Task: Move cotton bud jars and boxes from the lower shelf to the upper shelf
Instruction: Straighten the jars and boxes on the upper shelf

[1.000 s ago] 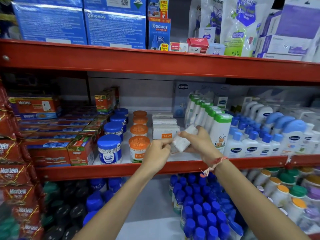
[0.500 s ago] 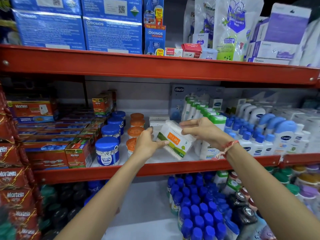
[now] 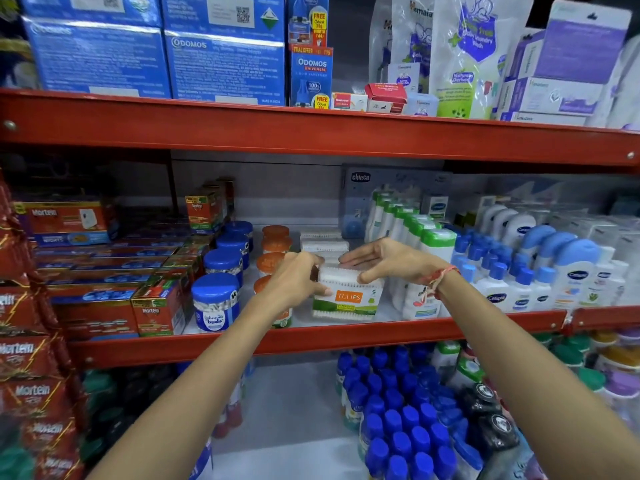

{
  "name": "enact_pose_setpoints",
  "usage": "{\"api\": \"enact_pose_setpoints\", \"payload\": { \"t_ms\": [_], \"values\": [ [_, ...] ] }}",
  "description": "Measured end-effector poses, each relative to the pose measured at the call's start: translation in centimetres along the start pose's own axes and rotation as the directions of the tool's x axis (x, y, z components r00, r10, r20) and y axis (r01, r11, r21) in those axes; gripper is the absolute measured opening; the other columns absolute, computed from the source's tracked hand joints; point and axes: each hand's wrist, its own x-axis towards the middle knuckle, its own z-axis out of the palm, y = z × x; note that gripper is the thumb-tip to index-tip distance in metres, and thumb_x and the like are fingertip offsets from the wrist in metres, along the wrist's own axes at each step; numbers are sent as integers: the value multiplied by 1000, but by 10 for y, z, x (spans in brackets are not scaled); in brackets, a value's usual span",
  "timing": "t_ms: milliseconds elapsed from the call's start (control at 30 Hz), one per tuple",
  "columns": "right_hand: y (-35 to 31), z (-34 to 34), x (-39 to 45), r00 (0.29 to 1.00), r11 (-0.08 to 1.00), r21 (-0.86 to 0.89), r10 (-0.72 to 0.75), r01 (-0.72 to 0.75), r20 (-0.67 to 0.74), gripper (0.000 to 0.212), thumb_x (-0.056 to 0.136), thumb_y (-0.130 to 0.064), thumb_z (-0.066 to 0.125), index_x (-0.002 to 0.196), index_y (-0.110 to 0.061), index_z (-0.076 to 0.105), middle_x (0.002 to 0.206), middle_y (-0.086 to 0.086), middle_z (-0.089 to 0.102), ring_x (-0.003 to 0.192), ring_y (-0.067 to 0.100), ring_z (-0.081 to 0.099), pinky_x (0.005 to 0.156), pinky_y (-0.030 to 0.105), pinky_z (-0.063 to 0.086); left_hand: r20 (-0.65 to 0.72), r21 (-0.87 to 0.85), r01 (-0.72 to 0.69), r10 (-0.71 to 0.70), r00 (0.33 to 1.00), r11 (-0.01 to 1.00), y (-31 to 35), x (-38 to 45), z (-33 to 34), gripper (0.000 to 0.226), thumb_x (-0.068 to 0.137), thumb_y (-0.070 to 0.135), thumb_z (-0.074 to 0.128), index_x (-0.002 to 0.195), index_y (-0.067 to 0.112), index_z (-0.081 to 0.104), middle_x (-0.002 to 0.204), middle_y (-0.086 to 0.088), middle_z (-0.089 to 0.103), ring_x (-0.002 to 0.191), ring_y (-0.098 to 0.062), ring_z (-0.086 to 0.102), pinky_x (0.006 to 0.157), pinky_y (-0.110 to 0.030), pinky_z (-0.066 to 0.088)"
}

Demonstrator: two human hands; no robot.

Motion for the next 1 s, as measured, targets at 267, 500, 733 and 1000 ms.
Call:
{"api": "enact_pose_setpoints", "payload": {
  "t_ms": [267,500,733,1000],
  "values": [
    [14,6,15,1000,998,-57,-14,13,-12,51,78,12,69,127,-1,59,126,14,65,106,7,67,88,17,55,-13,208,22,-20,1000,978,-7,5,6,57,75,39,79,119,8,62,117,-10,64,105,-27,60,86,-38,52],
    [24,7,12,995,974,-226,-29,7,-92,62,73,-8,82,130,-8,58,129,4,63,117,11,59,93,8,45,50,205,6,-17,999,979,-9,10,-2,41,75,35,79,104,7,68,105,-7,67,96,-24,62,79,-36,51],
    [21,13,7,981,896,-439,-22,-66,-191,65,69,-23,86,129,-12,61,131,5,63,111,20,63,95,25,49,84,198,11,-29,996,980,-12,10,2,25,79,32,76,85,10,66,90,-6,67,84,-22,62,69,-34,47],
    [15,17,4,976,845,-527,-27,-93,-216,67,71,-25,84,131,-11,59,133,6,63,111,21,64,97,27,47,71,155,2,-13,997,988,-16,7,2,26,80,29,75,75,10,59,85,-3,60,80,-21,56,67,-33,44]
  ]
}}
